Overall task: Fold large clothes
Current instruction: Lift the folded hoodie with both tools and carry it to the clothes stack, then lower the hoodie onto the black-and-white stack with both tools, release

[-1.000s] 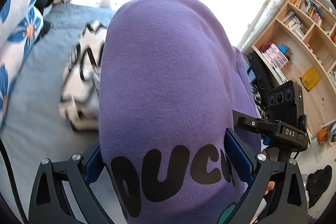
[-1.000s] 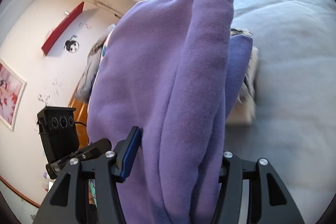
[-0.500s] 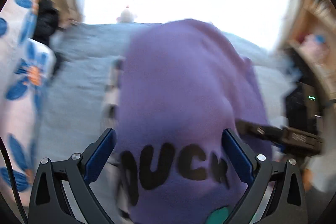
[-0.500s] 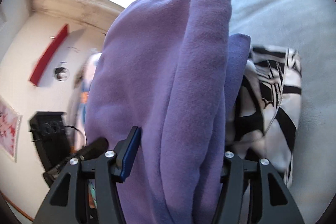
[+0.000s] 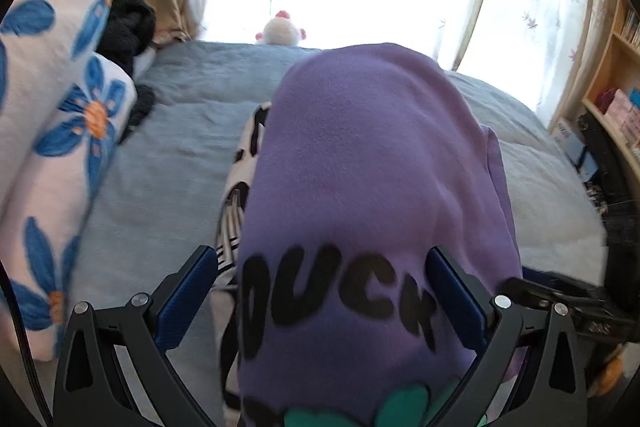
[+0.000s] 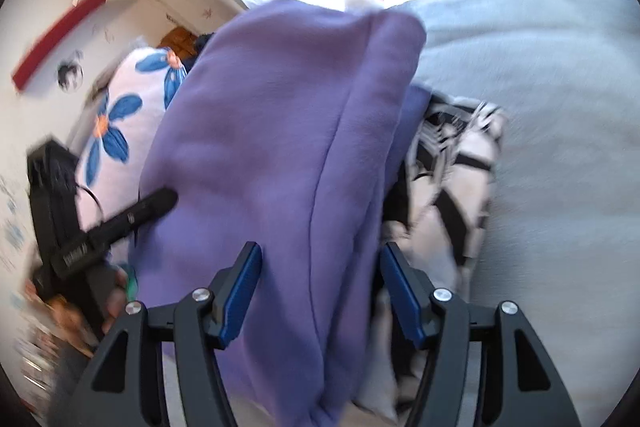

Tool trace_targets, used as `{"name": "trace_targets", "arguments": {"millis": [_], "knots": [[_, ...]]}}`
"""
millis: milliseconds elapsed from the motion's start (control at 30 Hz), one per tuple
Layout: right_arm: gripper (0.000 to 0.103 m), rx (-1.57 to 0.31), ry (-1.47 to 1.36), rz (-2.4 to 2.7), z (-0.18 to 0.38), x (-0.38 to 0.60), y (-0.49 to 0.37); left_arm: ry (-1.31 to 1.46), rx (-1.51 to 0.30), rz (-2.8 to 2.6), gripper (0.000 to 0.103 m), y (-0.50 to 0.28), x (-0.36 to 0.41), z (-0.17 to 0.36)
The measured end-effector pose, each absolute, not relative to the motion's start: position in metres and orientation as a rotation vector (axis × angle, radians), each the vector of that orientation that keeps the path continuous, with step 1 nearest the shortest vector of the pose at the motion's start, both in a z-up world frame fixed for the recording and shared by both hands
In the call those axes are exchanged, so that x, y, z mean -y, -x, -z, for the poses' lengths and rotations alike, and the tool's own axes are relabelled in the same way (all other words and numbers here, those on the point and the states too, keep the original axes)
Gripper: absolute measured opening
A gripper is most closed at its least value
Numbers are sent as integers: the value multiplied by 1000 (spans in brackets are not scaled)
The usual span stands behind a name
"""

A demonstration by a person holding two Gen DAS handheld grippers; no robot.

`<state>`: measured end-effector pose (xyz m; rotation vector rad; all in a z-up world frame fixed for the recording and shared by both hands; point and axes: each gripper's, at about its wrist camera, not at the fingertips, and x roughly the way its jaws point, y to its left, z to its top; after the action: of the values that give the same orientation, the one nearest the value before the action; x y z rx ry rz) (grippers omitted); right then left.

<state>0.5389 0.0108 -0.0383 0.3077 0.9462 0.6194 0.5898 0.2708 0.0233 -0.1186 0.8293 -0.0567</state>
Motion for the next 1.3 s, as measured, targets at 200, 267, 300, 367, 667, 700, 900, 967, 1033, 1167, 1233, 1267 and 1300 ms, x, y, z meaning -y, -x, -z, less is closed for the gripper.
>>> {"name": "trace_targets", "arguments": {"millis": [200,267,300,367,667,700,900,967,1033,1167,1233,1267,1300], "knots": [[54,-795,-193,-559,0,-8,-501,17,-711,10,78,-548,-247,-53],[35,-773,-165,-576,-8,-24,-499,-28,-730,7,41,-543,-237,-51],[24,-776,-149,-581,-8,-31,-499,-50,-749,-4,33,-543,-232,-48],[19,-804,-133,-581,-1,-41,-501,-84,-744,-25,32,-540,-227,-43],[12,-914,-105,-506,34,-47,-507,-72,-745,-54,38,-536,-229,-34],[12,-922,-106,-502,33,-46,-506,-61,-749,-60,39,-535,-229,-35],[16,-965,-101,-521,13,-34,-472,50,-798,-71,68,-512,-238,-45],[16,-955,-85,-519,-2,-26,-452,47,-795,-73,68,-498,-235,-53],[16,-937,-77,-523,-20,-17,-432,44,-784,-75,69,-477,-230,-67],[16,-926,-82,-508,-55,3,-394,54,-758,-64,80,-435,-216,-99],[24,-912,-83,-500,-75,16,-372,54,-737,-58,83,-408,-206,-118],[27,-896,-84,-491,-87,23,-360,52,-729,-48,83,-398,-202,-126],[35,-883,-85,-483,-96,29,-350,46,-721,-36,84,-384,-195,-136]]}}
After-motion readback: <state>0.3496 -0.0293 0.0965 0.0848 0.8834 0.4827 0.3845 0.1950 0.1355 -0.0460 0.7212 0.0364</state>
